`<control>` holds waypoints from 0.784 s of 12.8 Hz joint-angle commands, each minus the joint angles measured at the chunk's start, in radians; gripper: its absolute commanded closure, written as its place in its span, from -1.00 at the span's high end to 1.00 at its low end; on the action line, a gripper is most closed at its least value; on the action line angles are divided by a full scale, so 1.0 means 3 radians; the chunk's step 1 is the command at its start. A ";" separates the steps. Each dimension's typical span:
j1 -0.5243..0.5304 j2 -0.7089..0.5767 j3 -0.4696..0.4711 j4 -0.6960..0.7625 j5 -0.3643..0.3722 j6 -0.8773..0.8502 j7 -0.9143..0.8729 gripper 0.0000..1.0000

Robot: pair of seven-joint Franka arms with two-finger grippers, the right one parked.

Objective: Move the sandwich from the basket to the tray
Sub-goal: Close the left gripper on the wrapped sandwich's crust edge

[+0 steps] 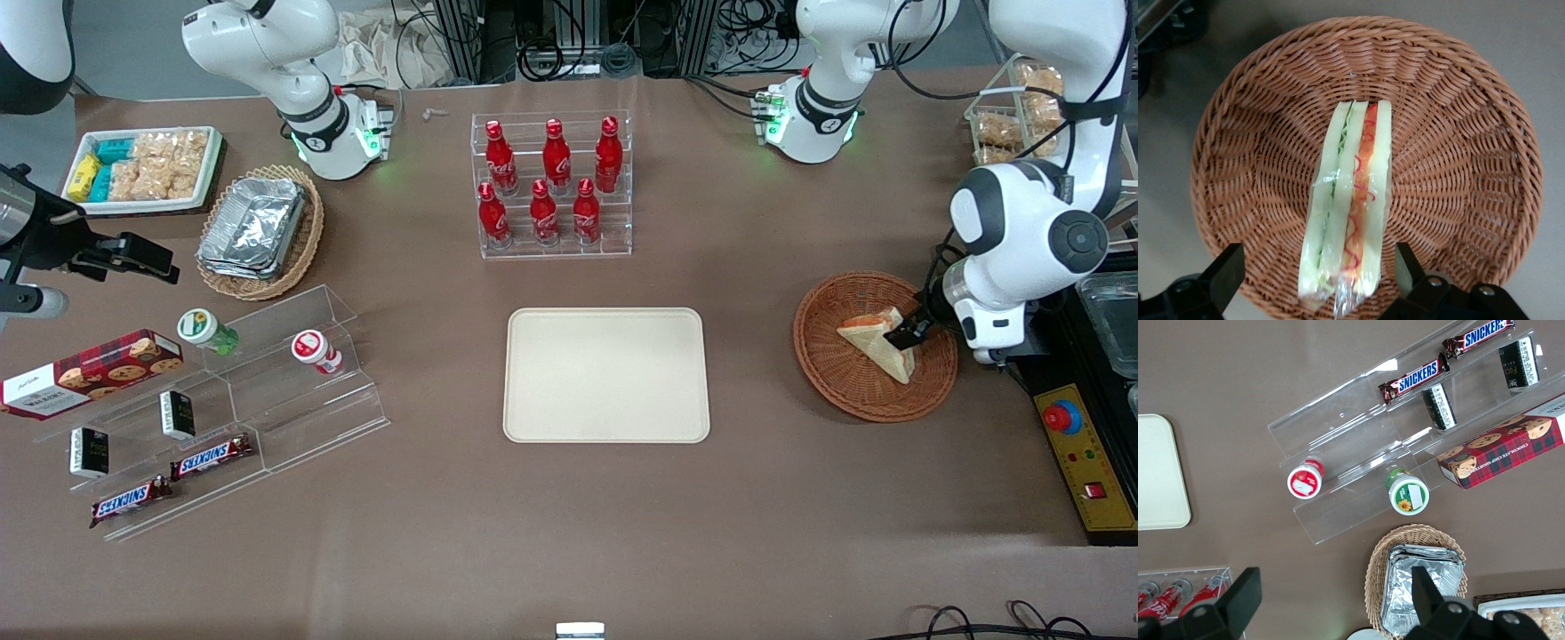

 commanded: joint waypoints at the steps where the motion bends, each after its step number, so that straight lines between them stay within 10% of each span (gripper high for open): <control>1: -0.0016 0.0090 0.0012 -0.0111 -0.0057 0.0271 -0.0041 1.00; 10: -0.0021 0.0382 -0.0008 -0.0086 -0.0128 0.0492 -0.0041 1.00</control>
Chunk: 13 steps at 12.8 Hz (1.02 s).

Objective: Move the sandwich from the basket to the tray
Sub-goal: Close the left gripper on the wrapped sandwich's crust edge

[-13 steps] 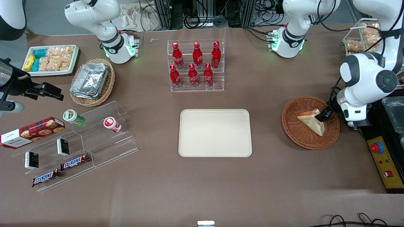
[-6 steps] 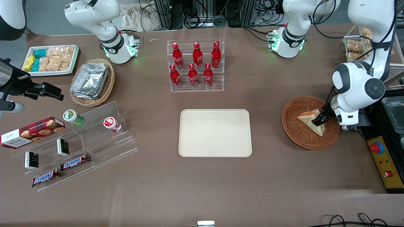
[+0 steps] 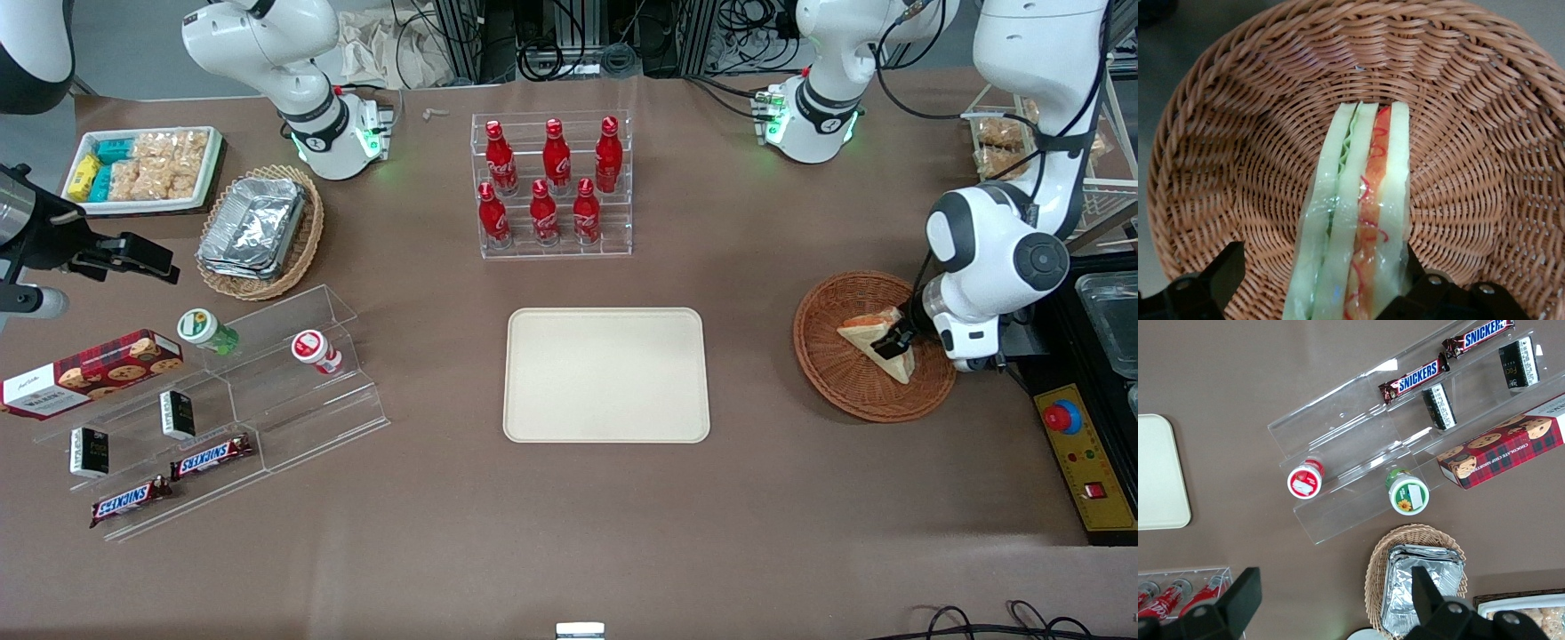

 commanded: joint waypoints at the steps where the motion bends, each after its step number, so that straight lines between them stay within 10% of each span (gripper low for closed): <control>1: -0.0020 0.0065 -0.0005 -0.0003 -0.0070 0.0110 -0.0041 1.00; 4: -0.0025 0.0111 -0.0011 0.0002 -0.0111 0.0171 -0.0041 0.78; 10: -0.0030 0.0061 -0.0041 0.0007 -0.0111 0.0125 -0.0021 -0.92; 13: -0.0030 -0.0215 -0.0041 0.0038 -0.0111 -0.0185 0.0030 -1.00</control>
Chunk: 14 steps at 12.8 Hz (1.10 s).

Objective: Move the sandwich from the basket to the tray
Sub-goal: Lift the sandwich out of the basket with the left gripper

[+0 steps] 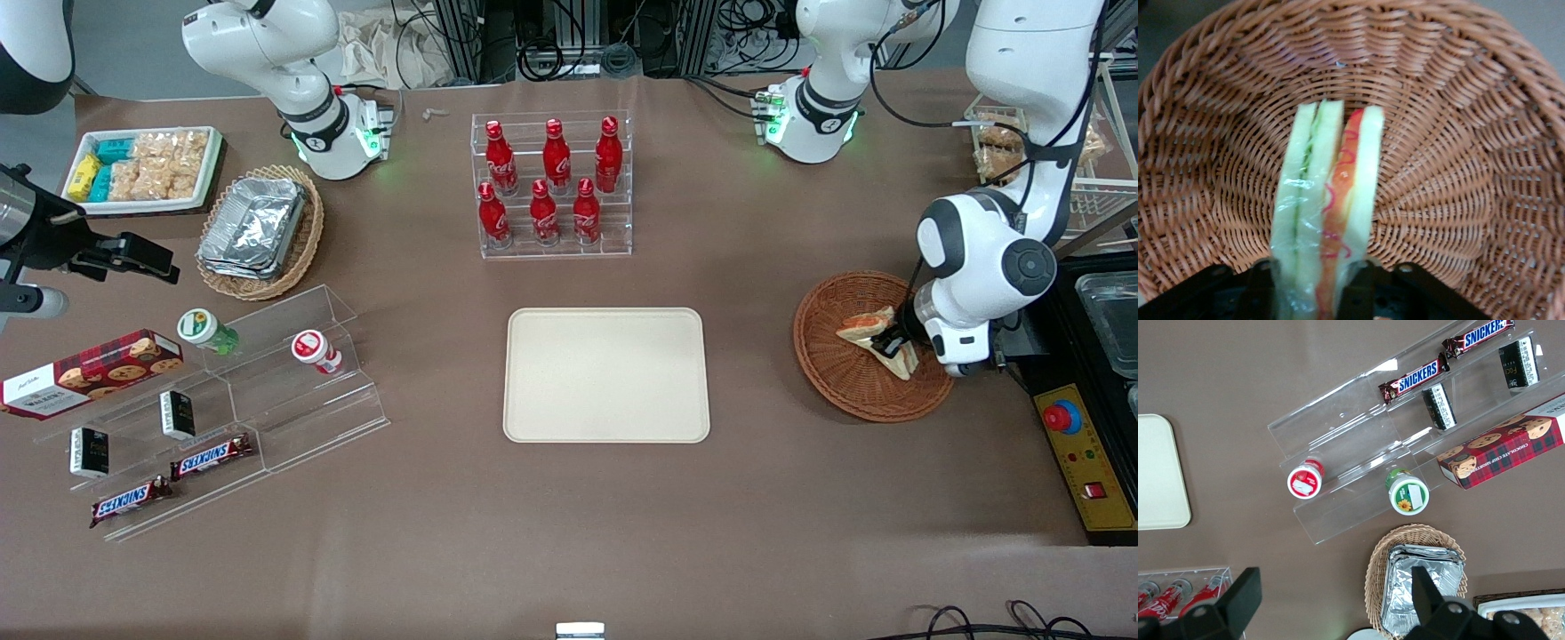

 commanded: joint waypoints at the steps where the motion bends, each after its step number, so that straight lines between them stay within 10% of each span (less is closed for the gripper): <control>1: -0.0018 -0.0362 0.0004 0.0058 -0.0040 -0.0442 0.0039 -1.00; 8: -0.0013 -0.0665 -0.0291 0.0947 0.0078 -0.2078 0.0197 -1.00; 14: 0.0017 -0.0757 -0.0950 0.1081 0.0073 -0.2142 0.0254 -1.00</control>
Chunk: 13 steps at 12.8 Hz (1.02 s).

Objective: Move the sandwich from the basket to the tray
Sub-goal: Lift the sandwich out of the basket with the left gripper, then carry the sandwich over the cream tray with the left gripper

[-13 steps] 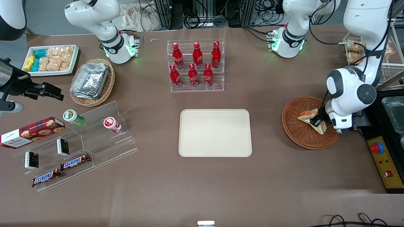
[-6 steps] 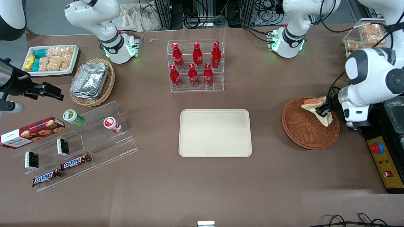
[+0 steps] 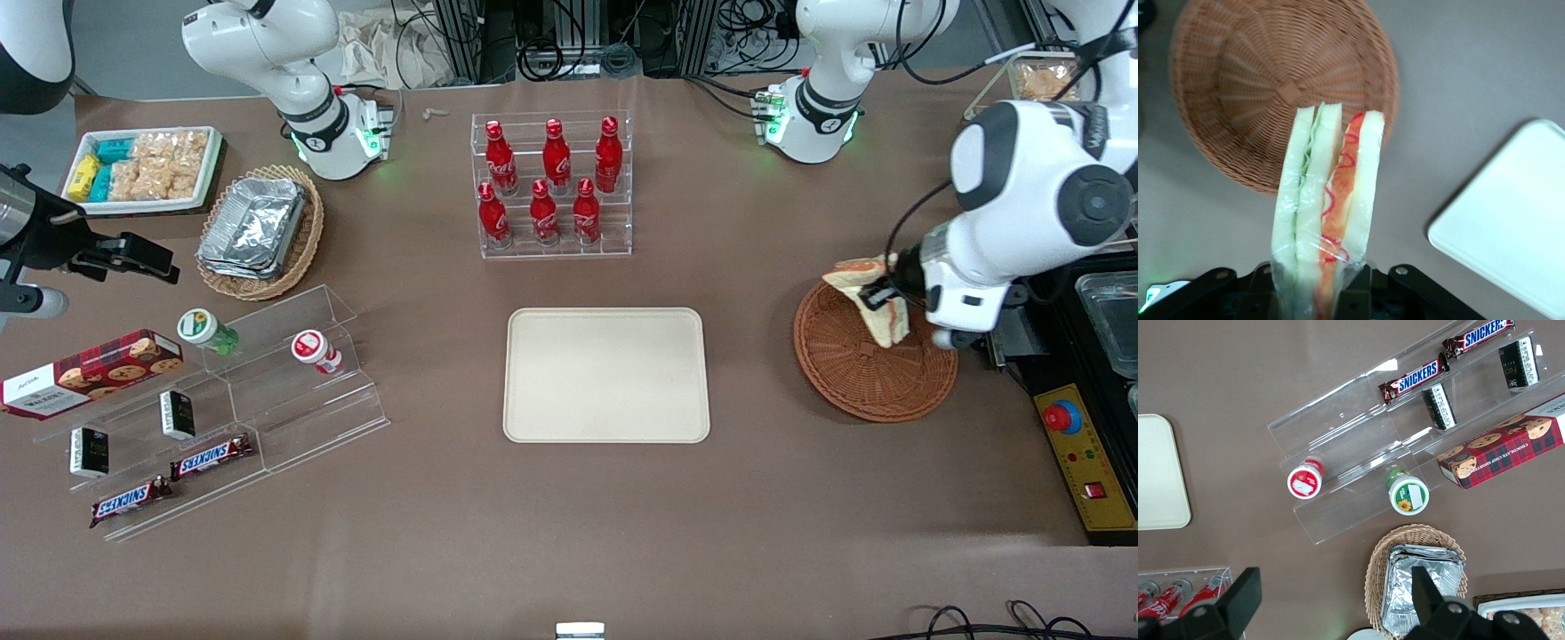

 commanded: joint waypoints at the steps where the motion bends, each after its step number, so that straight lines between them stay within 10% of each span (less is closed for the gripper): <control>1: 0.0027 0.0031 -0.0360 0.0079 0.0049 0.0008 0.0057 -1.00; 13: -0.0003 0.0859 -0.1261 0.0089 0.0479 0.1219 0.0103 -1.00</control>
